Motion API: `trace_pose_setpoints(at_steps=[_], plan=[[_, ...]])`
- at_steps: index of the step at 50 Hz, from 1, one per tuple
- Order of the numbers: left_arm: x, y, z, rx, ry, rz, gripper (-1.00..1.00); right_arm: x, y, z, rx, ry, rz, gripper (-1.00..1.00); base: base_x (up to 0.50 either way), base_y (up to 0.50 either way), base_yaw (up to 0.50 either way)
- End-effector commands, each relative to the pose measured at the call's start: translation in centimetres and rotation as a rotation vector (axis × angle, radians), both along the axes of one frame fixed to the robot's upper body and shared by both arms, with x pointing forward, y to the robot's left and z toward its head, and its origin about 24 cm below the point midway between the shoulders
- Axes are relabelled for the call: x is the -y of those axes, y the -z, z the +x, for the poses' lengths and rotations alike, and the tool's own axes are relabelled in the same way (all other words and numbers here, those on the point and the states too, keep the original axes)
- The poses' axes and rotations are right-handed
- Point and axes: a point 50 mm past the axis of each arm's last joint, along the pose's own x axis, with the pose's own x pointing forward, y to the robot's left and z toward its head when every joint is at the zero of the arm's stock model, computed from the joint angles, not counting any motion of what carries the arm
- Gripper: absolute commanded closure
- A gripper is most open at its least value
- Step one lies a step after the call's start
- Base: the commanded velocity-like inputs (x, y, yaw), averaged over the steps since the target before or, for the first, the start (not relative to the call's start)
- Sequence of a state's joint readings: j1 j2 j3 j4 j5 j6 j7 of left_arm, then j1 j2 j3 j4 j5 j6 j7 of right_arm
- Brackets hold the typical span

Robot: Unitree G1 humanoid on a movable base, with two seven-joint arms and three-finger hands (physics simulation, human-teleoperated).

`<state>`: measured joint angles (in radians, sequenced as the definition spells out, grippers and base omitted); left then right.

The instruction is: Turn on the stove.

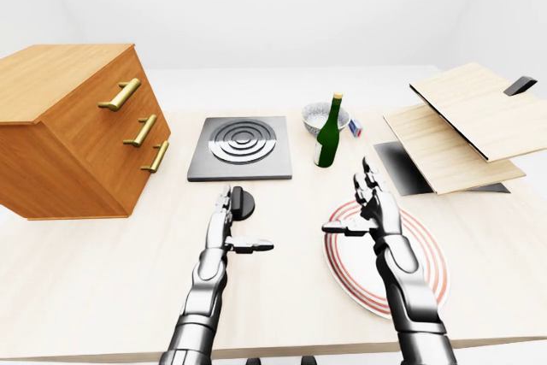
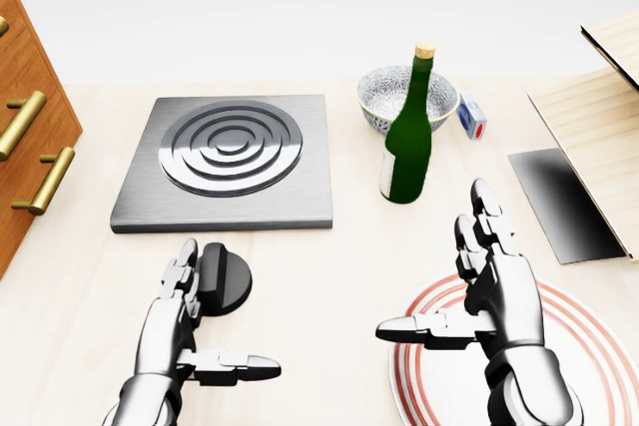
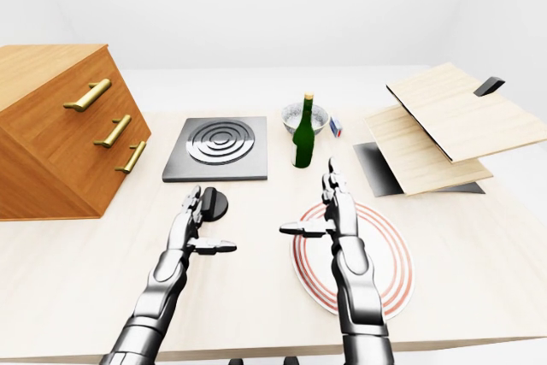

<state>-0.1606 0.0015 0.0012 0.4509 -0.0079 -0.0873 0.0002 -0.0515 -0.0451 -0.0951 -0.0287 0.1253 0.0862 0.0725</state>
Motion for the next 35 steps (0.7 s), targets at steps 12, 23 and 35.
trace_pose_setpoints(at_steps=[12, 23, 35], plan=[[5.6, 3.5, -3.6, -0.179, 0.204, -0.101, -1.0, 2.1, -1.8, 1.6, 0.062, 0.064, 0.053, -1.0, 0.0, 0.0, 0.0], [5.6, 2.3, -2.3, -0.13, 0.2, -0.094, -1.0, 2.0, -1.7, 1.6, 0.058, 0.062, 0.057, -1.0, 0.0, 0.0, 0.0], [-0.6, -4.0, 5.7, 0.084, -0.074, -0.06, -1.0, 1.5, -1.4, 1.2, 0.05, 0.041, 0.048, -1.0, 0.0, 0.0, 0.0]])
